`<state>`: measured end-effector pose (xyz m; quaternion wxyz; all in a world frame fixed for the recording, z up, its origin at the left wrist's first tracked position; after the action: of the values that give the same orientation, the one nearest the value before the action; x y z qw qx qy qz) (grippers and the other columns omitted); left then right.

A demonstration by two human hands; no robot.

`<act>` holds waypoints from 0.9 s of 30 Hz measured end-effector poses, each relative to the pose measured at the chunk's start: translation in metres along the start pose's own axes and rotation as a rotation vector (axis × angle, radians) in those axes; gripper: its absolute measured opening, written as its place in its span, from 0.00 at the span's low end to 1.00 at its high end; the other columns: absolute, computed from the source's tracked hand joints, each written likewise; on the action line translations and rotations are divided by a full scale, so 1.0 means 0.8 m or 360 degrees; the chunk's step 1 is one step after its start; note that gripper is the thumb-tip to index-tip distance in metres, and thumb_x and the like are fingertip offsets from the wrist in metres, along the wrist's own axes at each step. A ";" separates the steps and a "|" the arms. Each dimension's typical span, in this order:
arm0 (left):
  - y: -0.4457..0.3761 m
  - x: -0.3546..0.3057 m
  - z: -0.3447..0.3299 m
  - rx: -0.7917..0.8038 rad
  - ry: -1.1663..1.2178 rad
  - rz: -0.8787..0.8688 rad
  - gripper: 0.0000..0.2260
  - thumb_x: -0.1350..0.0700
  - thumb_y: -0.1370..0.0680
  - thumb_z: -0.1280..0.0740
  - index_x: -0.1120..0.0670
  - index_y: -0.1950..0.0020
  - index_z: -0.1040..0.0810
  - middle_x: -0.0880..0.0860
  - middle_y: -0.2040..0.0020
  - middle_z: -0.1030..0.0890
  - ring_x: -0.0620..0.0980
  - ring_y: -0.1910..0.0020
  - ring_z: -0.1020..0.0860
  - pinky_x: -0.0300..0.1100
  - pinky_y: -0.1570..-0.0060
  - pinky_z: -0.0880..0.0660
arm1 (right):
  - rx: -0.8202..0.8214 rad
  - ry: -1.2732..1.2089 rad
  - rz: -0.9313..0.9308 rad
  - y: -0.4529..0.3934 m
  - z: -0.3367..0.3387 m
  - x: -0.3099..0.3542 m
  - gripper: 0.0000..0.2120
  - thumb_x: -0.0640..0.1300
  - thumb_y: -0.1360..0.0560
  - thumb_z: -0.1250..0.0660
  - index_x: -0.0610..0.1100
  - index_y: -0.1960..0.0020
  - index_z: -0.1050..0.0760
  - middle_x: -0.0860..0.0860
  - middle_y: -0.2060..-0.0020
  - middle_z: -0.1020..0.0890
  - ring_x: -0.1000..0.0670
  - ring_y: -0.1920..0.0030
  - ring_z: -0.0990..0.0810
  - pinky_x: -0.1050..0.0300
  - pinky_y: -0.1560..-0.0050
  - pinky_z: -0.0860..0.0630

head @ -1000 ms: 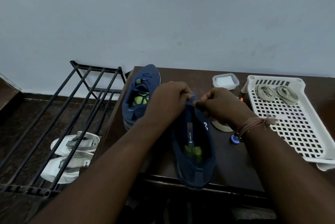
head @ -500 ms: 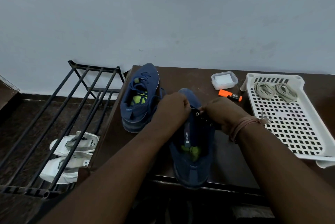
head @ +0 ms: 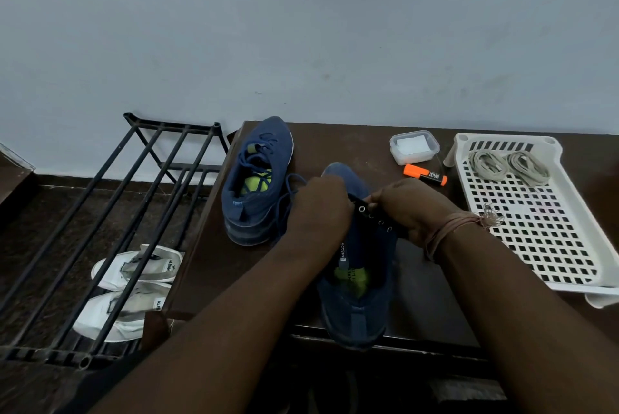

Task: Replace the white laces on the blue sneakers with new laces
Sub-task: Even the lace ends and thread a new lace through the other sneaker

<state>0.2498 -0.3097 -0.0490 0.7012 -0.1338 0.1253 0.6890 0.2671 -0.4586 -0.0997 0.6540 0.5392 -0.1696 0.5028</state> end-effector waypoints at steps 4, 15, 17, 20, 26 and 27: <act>0.000 0.004 0.001 -0.0026 0.0076 0.0061 0.15 0.59 0.23 0.37 0.55 0.70 0.32 0.52 0.71 0.30 0.53 0.70 0.28 0.43 0.74 0.40 | 0.0032 0.0069 0.0059 0.004 0.000 0.009 0.06 0.45 0.30 0.33 0.46 0.58 0.18 0.43 0.53 0.18 0.44 0.50 0.22 0.37 0.37 0.24; -0.003 0.005 -0.004 0.0025 0.0066 -0.0049 0.10 0.62 0.22 0.37 0.58 0.62 0.20 0.55 0.64 0.19 0.54 0.65 0.21 0.45 0.69 0.29 | -0.0009 0.0210 0.0126 -0.004 -0.002 0.014 0.13 0.43 0.25 0.35 0.39 0.45 0.18 0.46 0.53 0.20 0.47 0.52 0.23 0.44 0.40 0.23; -0.002 0.005 -0.007 0.0020 0.0056 -0.0027 0.10 0.63 0.23 0.37 0.57 0.64 0.23 0.56 0.64 0.20 0.54 0.66 0.22 0.45 0.70 0.31 | -0.0011 0.0220 0.0097 -0.005 -0.002 0.010 0.15 0.45 0.27 0.34 0.40 0.45 0.18 0.45 0.52 0.19 0.47 0.52 0.22 0.44 0.41 0.22; 0.001 0.007 -0.006 -0.0029 0.0074 0.0042 0.15 0.62 0.22 0.38 0.54 0.68 0.32 0.55 0.66 0.25 0.52 0.68 0.26 0.44 0.71 0.34 | -0.0009 0.0167 0.0079 -0.003 -0.001 0.010 0.18 0.48 0.32 0.34 0.40 0.47 0.18 0.42 0.51 0.17 0.45 0.52 0.21 0.42 0.40 0.22; 0.005 0.003 -0.001 -0.0026 0.0088 0.0115 0.13 0.63 0.21 0.39 0.55 0.65 0.31 0.56 0.62 0.24 0.55 0.63 0.23 0.46 0.67 0.31 | 0.0024 0.0131 0.0048 0.001 -0.005 0.009 0.17 0.46 0.30 0.35 0.39 0.46 0.19 0.43 0.51 0.19 0.45 0.51 0.23 0.40 0.38 0.24; 0.006 0.001 0.001 -0.0031 0.0069 0.0103 0.12 0.63 0.21 0.39 0.56 0.64 0.28 0.57 0.61 0.22 0.56 0.61 0.21 0.47 0.66 0.30 | 0.0008 0.0121 0.0037 -0.001 -0.005 0.007 0.15 0.45 0.29 0.34 0.40 0.46 0.19 0.43 0.51 0.19 0.45 0.51 0.23 0.40 0.38 0.24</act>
<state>0.2447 -0.3084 -0.0490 0.6744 -0.1513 0.1381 0.7094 0.2687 -0.4522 -0.0978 0.6528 0.5193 -0.1495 0.5309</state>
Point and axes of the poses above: each hand's wrist, its own y-axis away from the middle knuckle, its own z-axis out of the back of the hand, x = y × z, the point moved 8 cm from there along -y, towards the middle knuckle
